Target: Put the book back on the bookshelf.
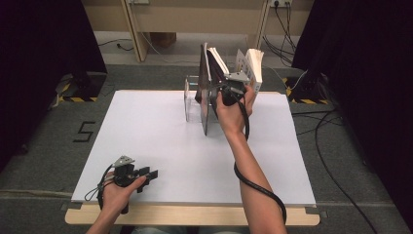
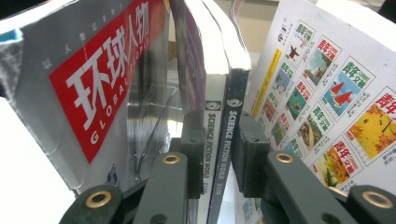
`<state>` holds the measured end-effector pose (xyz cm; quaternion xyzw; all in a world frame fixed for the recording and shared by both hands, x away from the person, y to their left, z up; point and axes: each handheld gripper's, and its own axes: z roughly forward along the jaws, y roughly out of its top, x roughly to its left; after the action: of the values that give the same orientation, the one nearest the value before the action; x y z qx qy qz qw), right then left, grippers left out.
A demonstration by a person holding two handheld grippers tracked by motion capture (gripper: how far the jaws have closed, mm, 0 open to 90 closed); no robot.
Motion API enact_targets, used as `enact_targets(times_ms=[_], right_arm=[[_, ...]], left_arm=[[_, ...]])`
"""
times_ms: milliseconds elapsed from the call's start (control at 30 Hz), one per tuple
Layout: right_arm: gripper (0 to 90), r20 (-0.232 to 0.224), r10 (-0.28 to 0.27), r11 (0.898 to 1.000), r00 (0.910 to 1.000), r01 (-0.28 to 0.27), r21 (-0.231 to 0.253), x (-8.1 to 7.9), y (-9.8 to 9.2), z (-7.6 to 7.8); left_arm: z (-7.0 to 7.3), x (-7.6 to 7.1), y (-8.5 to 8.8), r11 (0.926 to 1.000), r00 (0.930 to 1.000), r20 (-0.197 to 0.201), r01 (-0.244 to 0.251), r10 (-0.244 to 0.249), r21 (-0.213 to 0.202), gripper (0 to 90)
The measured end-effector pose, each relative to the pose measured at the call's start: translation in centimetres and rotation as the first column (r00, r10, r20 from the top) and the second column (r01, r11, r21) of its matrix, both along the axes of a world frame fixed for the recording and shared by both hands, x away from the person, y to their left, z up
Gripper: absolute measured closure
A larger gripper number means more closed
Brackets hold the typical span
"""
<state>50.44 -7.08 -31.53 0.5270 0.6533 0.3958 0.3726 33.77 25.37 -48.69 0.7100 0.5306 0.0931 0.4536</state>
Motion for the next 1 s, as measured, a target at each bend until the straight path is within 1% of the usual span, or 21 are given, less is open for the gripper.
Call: enact_targets(times_ms=[100, 167, 300, 333, 400, 600, 833, 1000], right_arm=[[76.4, -0.001, -0.003, 1.000, 1.0000, 0.003, 0.008, 0.0, -0.1, 0.0], [76.1, -0.010, -0.008, 1.000, 0.9999, 0.008, 0.025, 0.0, -0.4, 0.0], [74.8, -0.009, -0.005, 1.000, 0.9999, 0.005, 0.028, 0.0, -0.7, 0.0], [74.1, -0.011, -0.007, 0.999, 0.9999, 0.007, 0.032, 0.0, -0.7, 0.0], [72.5, -0.010, -0.009, 1.000, 0.9999, 0.009, 0.025, -0.1, -0.7, -0.1], [67.3, -0.015, -0.005, 0.999, 0.9999, 0.006, 0.039, -0.1, -1.0, -0.6], [62.3, -0.004, 0.007, 0.998, 1.0000, -0.006, 0.062, -0.7, -1.4, -0.8], [61.0, -0.002, 0.015, 0.997, 0.9999, -0.015, 0.072, -1.1, -1.7, -0.9]], left_arm=[[0.0, 0.0, 0.0, 1.0000, 1.0000, 0.001, -0.002, 0.002, -0.001, 52.7], [0.0, 0.0, 0.0, 1.0000, 1.0000, 0.001, -0.001, 0.001, -0.001, 52.7], [0.0, 0.0, 0.0, 1.0000, 1.0000, 0.001, 0.003, -0.003, 0.001, 52.7], [0.0, 0.0, 0.0, 1.0000, 1.0000, 0.001, 0.004, -0.004, 0.001, 52.7], [0.0, 0.0, 0.0, 1.0000, 1.0000, 0.001, 0.002, -0.002, 0.001, 52.7], [0.0, 0.0, 0.0, 1.0000, 1.0000, 0.000, 0.001, -0.001, 0.001, 52.7], [0.0, 0.0, 0.0, 1.0000, 1.0000, 0.001, -0.001, 0.001, 0.000, 52.7], [0.0, 0.0, -0.1, 1.0000, 1.0000, -0.001, 0.003, -0.003, 0.002, 52.6]])
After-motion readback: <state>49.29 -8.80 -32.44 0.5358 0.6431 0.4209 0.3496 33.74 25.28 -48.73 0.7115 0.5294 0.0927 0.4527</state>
